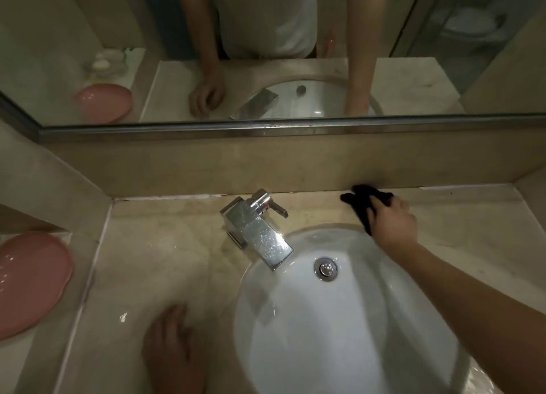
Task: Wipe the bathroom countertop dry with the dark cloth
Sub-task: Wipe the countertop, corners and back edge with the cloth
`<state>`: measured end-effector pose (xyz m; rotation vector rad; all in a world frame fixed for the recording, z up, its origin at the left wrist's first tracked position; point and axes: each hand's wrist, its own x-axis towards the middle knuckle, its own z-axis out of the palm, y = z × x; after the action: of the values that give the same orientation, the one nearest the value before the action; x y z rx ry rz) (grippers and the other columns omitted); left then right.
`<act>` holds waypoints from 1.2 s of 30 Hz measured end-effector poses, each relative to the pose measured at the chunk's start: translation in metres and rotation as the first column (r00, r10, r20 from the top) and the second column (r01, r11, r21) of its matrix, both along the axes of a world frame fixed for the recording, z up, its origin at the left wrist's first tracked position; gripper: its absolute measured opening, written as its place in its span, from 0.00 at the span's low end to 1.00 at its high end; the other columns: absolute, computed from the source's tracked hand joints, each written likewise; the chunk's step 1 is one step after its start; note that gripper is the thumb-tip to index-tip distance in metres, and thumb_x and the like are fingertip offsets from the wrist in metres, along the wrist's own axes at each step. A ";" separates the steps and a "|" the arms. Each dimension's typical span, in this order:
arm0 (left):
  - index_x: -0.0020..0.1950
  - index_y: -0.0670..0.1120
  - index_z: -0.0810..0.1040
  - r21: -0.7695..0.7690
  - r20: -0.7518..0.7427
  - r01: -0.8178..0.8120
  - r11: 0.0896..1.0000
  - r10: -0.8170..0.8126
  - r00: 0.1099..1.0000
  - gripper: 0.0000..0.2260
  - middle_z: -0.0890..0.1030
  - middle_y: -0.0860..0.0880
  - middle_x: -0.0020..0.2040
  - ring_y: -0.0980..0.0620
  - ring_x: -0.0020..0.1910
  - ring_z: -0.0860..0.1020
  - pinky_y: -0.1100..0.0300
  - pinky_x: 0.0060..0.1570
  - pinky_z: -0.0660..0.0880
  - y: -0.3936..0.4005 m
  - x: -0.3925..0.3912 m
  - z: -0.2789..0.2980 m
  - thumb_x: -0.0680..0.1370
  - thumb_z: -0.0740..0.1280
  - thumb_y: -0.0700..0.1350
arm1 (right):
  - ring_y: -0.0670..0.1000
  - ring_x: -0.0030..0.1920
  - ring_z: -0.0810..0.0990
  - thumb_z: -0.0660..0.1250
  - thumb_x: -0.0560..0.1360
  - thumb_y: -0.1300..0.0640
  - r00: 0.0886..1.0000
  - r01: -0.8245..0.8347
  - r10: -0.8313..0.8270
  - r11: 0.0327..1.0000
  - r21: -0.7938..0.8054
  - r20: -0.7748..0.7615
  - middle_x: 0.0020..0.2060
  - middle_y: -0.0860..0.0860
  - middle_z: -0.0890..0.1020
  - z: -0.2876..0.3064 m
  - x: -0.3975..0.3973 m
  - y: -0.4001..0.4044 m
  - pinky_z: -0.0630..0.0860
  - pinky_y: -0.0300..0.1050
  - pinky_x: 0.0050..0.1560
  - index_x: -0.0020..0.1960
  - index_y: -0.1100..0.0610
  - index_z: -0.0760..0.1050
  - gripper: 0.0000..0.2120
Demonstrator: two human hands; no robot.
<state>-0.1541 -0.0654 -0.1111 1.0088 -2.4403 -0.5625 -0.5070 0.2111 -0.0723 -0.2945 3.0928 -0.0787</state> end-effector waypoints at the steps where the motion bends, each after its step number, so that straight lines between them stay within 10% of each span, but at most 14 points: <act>1: 0.57 0.38 0.82 0.018 -0.014 0.080 0.997 -0.080 0.997 0.21 0.81 0.37 0.58 0.38 0.55 0.77 0.45 0.56 0.71 0.006 -0.014 0.005 0.72 0.59 0.46 | 0.65 0.62 0.71 0.59 0.83 0.51 1.000 0.006 -0.006 1.000 0.014 0.009 0.62 0.64 0.74 0.000 -0.004 0.010 0.75 0.56 0.52 0.73 0.52 0.72 0.20; 12: 0.68 0.42 0.78 0.045 0.170 0.301 0.952 -0.305 0.937 0.24 0.75 0.44 0.69 0.42 0.67 0.73 0.48 0.67 0.67 0.015 -0.085 -0.011 0.76 0.64 0.52 | 0.62 0.43 0.79 0.64 0.74 0.49 0.842 -0.540 0.537 0.832 -0.131 -0.057 0.42 0.60 0.79 -0.011 0.025 -0.123 0.76 0.49 0.34 0.61 0.54 0.82 0.19; 20: 0.70 0.45 0.77 0.108 0.159 0.292 0.950 -0.306 0.939 0.24 0.74 0.47 0.70 0.46 0.69 0.72 0.59 0.71 0.59 0.015 -0.086 -0.006 0.77 0.64 0.54 | 0.61 0.40 0.80 0.66 0.76 0.51 0.898 -0.431 0.433 0.901 0.044 -0.079 0.39 0.61 0.81 -0.014 0.015 -0.088 0.73 0.48 0.34 0.61 0.57 0.81 0.17; 24: 0.70 0.46 0.77 0.112 0.157 0.290 0.950 -0.305 0.939 0.24 0.75 0.48 0.70 0.46 0.69 0.72 0.53 0.69 0.64 0.014 -0.086 -0.005 0.77 0.64 0.54 | 0.62 0.40 0.79 0.75 0.70 0.53 0.893 -0.448 0.447 0.894 -0.011 -0.044 0.40 0.61 0.81 -0.019 0.031 -0.120 0.75 0.48 0.35 0.61 0.59 0.81 0.20; 30: 0.70 0.48 0.77 0.107 0.143 0.294 0.950 -0.308 0.941 0.23 0.74 0.50 0.70 0.47 0.70 0.72 0.50 0.68 0.67 0.014 -0.086 0.000 0.76 0.65 0.54 | 0.61 0.38 0.80 0.56 0.76 0.48 0.873 -0.482 0.477 0.876 -0.029 -0.107 0.38 0.61 0.82 -0.013 0.019 -0.105 0.75 0.49 0.34 0.59 0.54 0.82 0.22; 36: 0.66 0.44 0.80 0.034 0.113 0.326 0.945 -0.328 0.938 0.22 0.77 0.46 0.67 0.43 0.65 0.76 0.46 0.62 0.71 0.010 -0.086 -0.008 0.75 0.65 0.53 | 0.64 0.41 0.78 0.66 0.78 0.54 0.939 -0.318 0.309 0.947 -0.039 -0.153 0.40 0.63 0.78 -0.017 -0.007 -0.020 0.75 0.53 0.35 0.65 0.55 0.80 0.16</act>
<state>-0.2397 -0.0554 -0.1191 0.6568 -2.7354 -0.6442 -0.5145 0.1912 -0.0893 -0.8278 3.1402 -0.1525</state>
